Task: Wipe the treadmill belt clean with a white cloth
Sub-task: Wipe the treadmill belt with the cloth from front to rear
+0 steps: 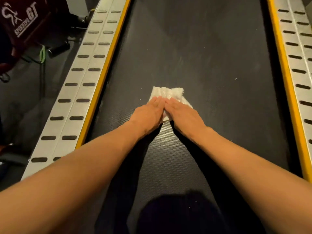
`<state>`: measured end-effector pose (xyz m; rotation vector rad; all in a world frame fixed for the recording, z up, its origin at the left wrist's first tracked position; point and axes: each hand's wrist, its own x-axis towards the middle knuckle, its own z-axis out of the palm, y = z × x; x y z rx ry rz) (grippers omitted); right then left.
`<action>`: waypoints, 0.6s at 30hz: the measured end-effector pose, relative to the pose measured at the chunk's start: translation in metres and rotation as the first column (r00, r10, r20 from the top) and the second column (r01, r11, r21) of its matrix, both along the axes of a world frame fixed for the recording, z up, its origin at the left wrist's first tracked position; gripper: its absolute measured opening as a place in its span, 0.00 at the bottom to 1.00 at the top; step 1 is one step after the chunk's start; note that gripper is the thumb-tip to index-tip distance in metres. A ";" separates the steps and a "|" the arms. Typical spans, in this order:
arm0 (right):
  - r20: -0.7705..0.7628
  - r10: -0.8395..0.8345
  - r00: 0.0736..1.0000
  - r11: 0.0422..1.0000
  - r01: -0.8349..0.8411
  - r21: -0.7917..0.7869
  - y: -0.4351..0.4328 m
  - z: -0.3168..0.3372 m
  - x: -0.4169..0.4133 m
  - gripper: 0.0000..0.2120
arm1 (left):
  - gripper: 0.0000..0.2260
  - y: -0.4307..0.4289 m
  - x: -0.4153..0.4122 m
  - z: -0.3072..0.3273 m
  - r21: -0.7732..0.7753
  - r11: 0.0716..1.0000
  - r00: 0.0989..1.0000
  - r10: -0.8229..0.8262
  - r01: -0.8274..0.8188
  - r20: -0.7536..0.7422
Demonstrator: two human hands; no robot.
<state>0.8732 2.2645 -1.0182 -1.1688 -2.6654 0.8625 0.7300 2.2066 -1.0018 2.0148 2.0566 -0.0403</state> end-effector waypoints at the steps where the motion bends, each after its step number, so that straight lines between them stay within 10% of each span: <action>1: -0.025 -0.046 0.999 0.999 0.046 -0.025 -0.002 0.000 -0.003 0.27 | 0.18 0.005 0.003 0.000 -0.005 1.000 1.000 0.006 -0.006 -0.018; 18: 0.144 -0.015 0.989 0.981 -0.013 0.193 -0.044 -0.009 0.069 0.29 | 0.26 -0.014 0.050 0.000 -0.091 0.962 0.957 -0.266 0.257 -0.113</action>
